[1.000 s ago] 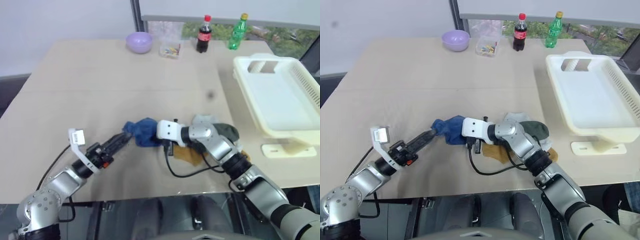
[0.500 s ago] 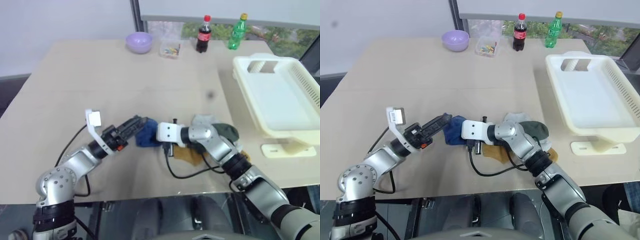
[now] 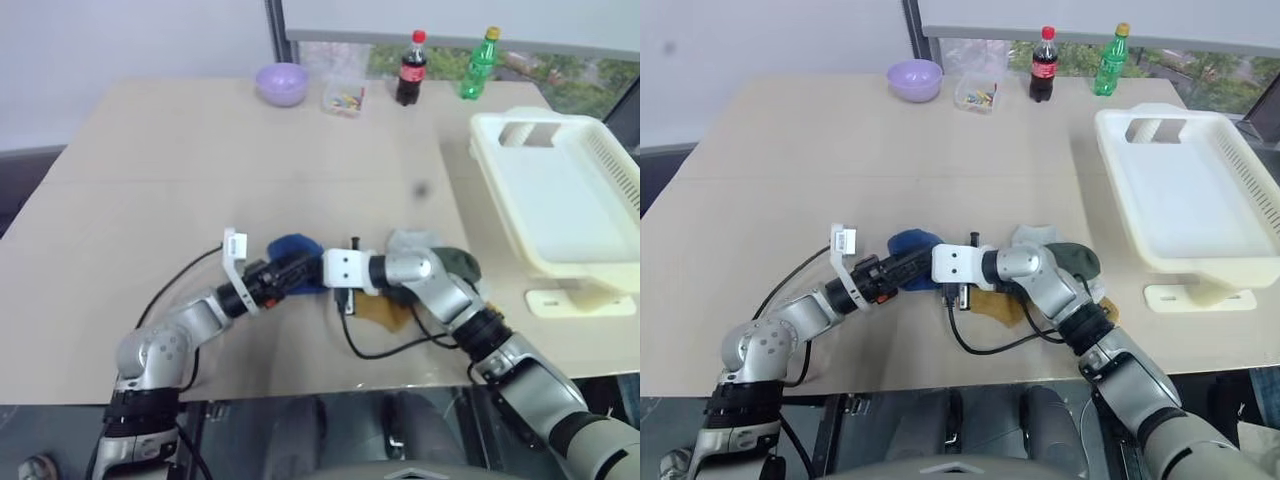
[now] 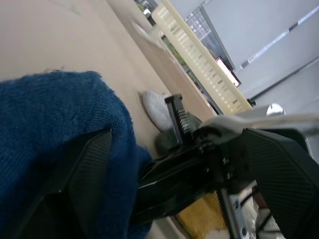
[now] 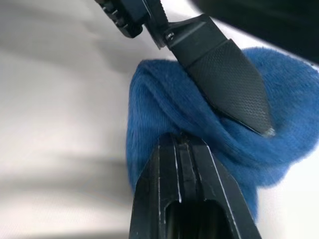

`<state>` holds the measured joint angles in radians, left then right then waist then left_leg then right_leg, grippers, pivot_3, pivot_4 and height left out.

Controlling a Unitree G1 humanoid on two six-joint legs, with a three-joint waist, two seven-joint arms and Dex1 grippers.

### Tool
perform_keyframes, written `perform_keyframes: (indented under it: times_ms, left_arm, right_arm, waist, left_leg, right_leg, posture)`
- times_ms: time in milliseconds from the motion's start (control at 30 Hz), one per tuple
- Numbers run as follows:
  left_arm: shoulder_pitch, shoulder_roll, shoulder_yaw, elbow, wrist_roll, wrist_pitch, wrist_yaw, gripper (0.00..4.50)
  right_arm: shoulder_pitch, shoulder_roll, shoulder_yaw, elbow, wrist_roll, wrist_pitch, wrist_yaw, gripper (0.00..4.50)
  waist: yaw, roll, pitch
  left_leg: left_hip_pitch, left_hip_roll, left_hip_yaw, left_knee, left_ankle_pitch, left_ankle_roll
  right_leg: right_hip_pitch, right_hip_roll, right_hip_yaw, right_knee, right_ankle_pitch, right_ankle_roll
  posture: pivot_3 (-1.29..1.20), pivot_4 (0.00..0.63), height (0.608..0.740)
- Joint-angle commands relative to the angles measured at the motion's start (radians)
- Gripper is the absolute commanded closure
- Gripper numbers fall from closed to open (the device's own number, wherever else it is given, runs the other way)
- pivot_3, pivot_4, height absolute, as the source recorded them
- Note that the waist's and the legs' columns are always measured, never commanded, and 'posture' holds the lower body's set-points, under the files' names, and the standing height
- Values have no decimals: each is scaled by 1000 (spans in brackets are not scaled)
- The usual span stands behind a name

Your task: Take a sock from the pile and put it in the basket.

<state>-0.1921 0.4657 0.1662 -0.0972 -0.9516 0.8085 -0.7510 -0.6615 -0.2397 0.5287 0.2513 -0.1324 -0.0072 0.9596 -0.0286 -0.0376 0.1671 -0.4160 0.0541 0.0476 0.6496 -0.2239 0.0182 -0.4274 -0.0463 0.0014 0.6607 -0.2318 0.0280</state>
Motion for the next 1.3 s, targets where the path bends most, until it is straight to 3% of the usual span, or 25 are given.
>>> perform_keyframes:
  times_ms: [33,67,100,133,233,300,400,533,867,1300]
  left_arm:
    - [-5,-8,-40,10,36,-10,-42,46]
    - [-7,-7,-48,18,49,-14,-50,46]
    - [-7,-7,-60,25,62,-17,-61,0]
    - [-10,-9,-76,41,83,-24,-67,0]
    - [-14,-12,-99,70,118,-34,-87,0]
    - [-5,-5,-100,74,132,-44,-106,0]
    - [18,9,-76,50,134,-56,-122,0]
    - [48,24,-39,0,122,-70,-129,0]
    - [199,121,82,-261,71,-89,-116,0]
    - [410,203,281,-452,73,-162,-108,0]
  right_arm:
    - [14,-60,-63,-145,84,68,83,4500]
    - [16,-72,-74,-169,104,95,96,4500]
    - [22,-85,-95,-206,136,151,108,3971]
    - [34,-109,-119,-257,178,220,127,3743]
    - [70,-139,-186,-361,271,383,122,2264]
    - [75,-135,-213,-381,298,454,90,1525]
    - [52,-80,-267,-375,340,562,0,160]
    - [-8,-4,-286,-346,401,660,-38,67]
    - [-170,201,-259,13,349,629,-161,67]
    - [-161,126,16,168,147,487,-22,67]
  waist:
    - [3,0,0]
    - [4,0,0]
    - [8,1,1]
    - [11,1,1]
    - [18,1,1]
    - [17,1,0]
    - [15,1,0]
    - [11,2,1]
    - [8,4,3]
    - [4,5,3]
  left_leg:
    - [0,0,0,0,0,0]
    - [0,0,0,0,0,0]
    - [0,0,0,0,0,0]
    - [0,0,0,0,0,0]
    - [0,0,0,0,0,0]
    - [0,0,1,0,0,0]
    - [1,0,1,0,0,0]
    - [0,1,0,0,0,0]
    - [-2,1,0,-1,0,0]
    - [-2,1,1,-1,0,0]
  right_leg:
    - [0,0,0,0,0,0]
    - [0,0,0,0,0,0]
    - [0,0,0,0,0,0]
    - [0,0,0,0,0,0]
    - [0,0,-1,0,0,0]
    - [0,0,-1,0,0,0]
    - [0,0,-1,0,0,0]
    - [-1,1,0,1,0,0]
    - [-2,0,-1,0,0,0]
    - [-3,0,0,0,-2,-4]
  posture:
    - [0,150,740]
    - [0,150,740]
    - [0,150,740]
    - [0,150,740]
    - [0,150,740]
    - [0,150,740]
    - [0,150,740]
    - [0,150,740]
    - [0,150,740]
    - [0,150,740]
